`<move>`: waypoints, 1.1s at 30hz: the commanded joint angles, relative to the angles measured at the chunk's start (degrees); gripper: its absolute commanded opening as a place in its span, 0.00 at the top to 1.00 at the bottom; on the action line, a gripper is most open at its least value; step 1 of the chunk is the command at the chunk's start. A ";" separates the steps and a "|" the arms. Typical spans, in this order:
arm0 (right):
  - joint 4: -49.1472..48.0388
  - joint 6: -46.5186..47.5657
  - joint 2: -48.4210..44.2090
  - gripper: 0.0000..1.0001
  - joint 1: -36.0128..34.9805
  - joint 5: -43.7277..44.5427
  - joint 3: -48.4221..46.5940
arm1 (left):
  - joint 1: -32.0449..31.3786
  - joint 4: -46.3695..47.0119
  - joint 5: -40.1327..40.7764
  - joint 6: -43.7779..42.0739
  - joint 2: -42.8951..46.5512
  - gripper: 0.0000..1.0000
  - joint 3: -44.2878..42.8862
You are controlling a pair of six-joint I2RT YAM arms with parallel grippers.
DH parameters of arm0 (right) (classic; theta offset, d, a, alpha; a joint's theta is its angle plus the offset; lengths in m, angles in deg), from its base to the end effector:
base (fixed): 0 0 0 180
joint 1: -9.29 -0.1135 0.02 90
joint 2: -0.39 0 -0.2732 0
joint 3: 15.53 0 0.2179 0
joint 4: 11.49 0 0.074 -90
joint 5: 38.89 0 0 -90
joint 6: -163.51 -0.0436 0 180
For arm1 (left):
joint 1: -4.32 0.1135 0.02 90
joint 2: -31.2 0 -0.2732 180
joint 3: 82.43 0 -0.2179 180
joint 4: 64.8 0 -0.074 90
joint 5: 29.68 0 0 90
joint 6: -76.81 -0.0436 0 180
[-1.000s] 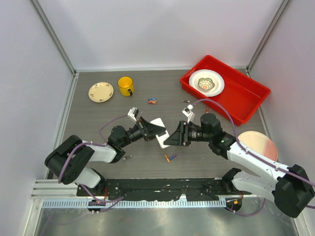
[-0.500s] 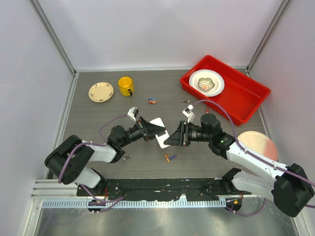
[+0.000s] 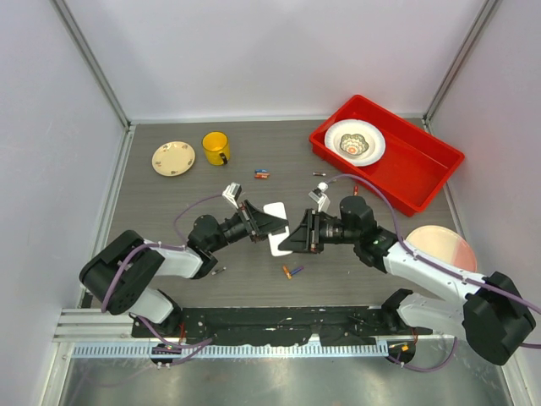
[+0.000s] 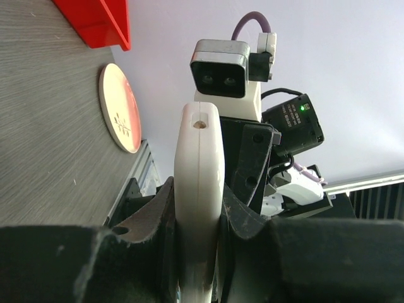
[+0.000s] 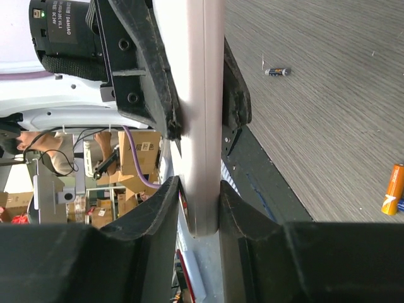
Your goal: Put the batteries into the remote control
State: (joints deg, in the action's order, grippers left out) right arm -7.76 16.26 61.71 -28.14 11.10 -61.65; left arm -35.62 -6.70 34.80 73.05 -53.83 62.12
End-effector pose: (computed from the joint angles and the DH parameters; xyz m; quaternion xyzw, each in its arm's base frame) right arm 0.1424 0.1443 0.2612 -0.0643 0.7875 0.5903 0.1654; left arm 0.1794 -0.1747 0.2366 -0.0964 0.6510 -0.7242 0.2059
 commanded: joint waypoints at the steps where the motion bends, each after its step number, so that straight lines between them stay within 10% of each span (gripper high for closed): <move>1: -11.30 -0.40 2.84 0.99 0.16 10.47 -3.97 | -5.32 14.51 -11.30 -0.02 0.39 1.00 -2.33; 15: -17.87 -2.68 7.14 0.99 3.77 6.63 -7.14 | -5.67 14.33 -12.28 -1.16 2.51 1.00 -1.45; 23: -21.41 -4.62 6.27 0.74 3.77 2.74 -5.03 | -4.88 13.89 -11.49 -1.42 1.36 1.00 -2.16; 28: -21.06 -4.10 4.95 0.99 3.68 2.31 -4.41 | -4.79 13.72 -10.17 -1.95 1.19 1.00 -2.07; 33: -5.22 5.29 2.58 0.99 3.68 0.37 -8.09 | -1.99 12.05 -7.45 -1.86 1.98 0.56 -0.67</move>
State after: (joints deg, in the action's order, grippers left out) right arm -16.98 13.74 67.28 -26.08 4.26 -63.94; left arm -35.91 -3.94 34.47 71.80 -53.35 60.75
